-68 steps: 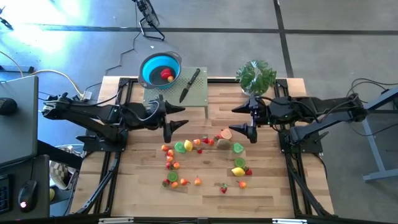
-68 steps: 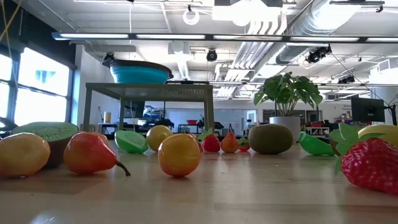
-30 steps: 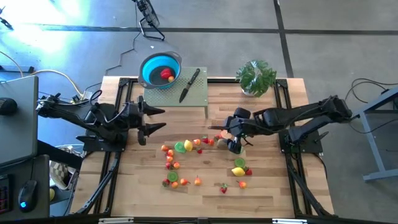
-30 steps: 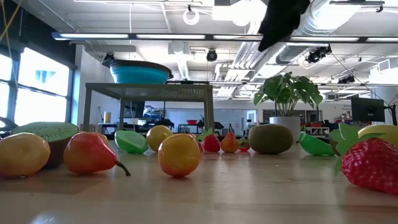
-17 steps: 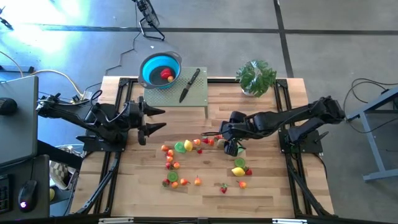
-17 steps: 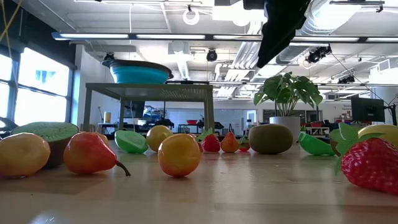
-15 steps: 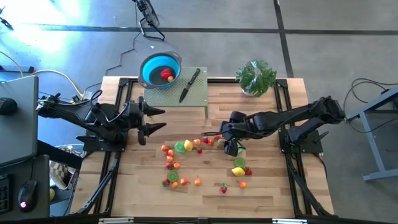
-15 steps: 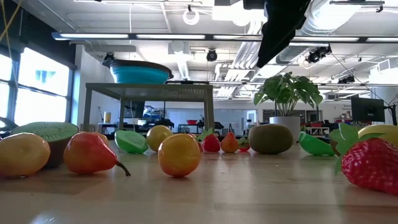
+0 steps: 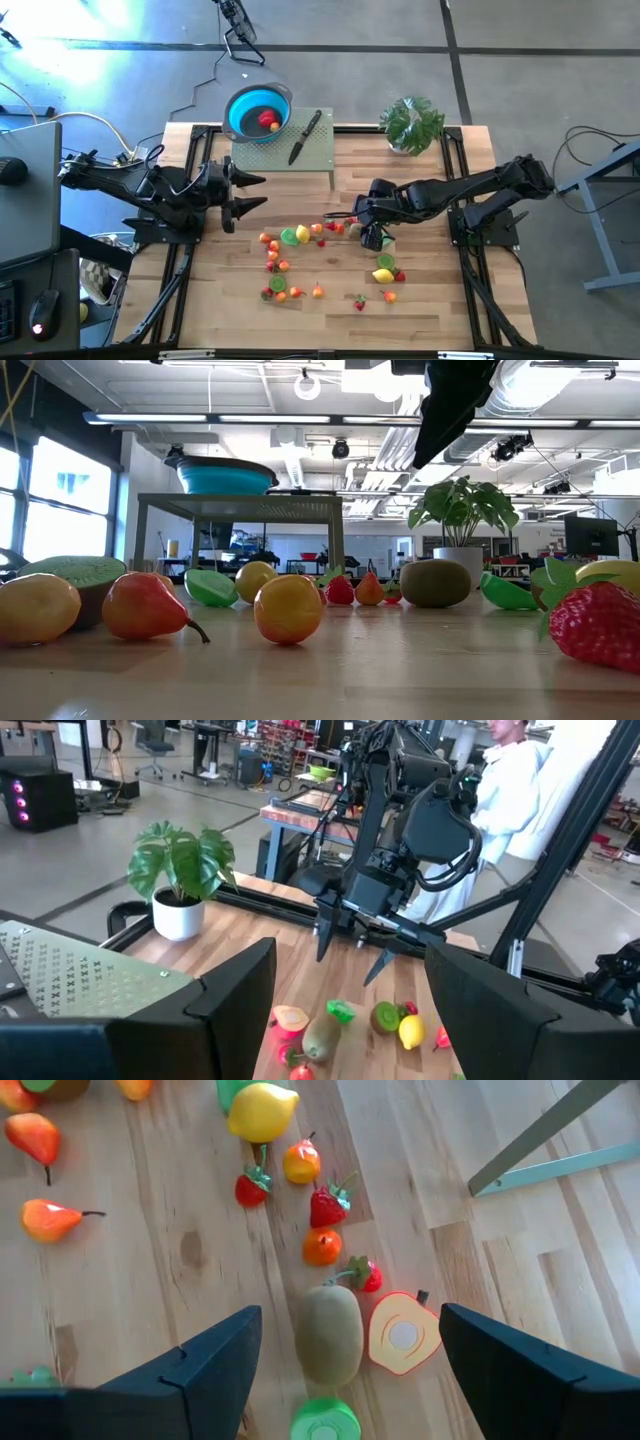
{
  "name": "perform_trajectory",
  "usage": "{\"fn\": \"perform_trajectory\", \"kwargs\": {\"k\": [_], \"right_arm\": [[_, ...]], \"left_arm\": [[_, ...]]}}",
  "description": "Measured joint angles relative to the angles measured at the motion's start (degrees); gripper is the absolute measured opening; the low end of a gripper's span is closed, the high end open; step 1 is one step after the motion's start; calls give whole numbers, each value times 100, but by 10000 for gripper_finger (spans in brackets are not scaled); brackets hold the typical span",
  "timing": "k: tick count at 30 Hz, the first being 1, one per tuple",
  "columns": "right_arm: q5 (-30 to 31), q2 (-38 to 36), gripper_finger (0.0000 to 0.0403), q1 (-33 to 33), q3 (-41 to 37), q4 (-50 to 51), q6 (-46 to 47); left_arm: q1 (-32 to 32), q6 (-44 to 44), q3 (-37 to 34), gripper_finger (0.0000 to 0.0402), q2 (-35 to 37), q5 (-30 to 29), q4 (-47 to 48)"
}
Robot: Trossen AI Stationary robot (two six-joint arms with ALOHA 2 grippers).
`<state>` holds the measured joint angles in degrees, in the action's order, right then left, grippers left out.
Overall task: Pick & Place Fruit
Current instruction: Put the kiwi into the strainer bowl on the shelf
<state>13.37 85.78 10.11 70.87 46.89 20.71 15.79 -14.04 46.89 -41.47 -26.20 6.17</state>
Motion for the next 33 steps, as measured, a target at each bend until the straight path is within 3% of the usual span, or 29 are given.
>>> {"fn": "perform_trajectory", "kwargs": {"k": [17,33], "right_arm": [[-204,0,298,-13,-2,2,-41],[-1325,-2,298,-466,-961,-502,-709]], "left_arm": [[0,-5,0,248,0,0,-2],[0,2,2,248,-2,0,-2]]}}
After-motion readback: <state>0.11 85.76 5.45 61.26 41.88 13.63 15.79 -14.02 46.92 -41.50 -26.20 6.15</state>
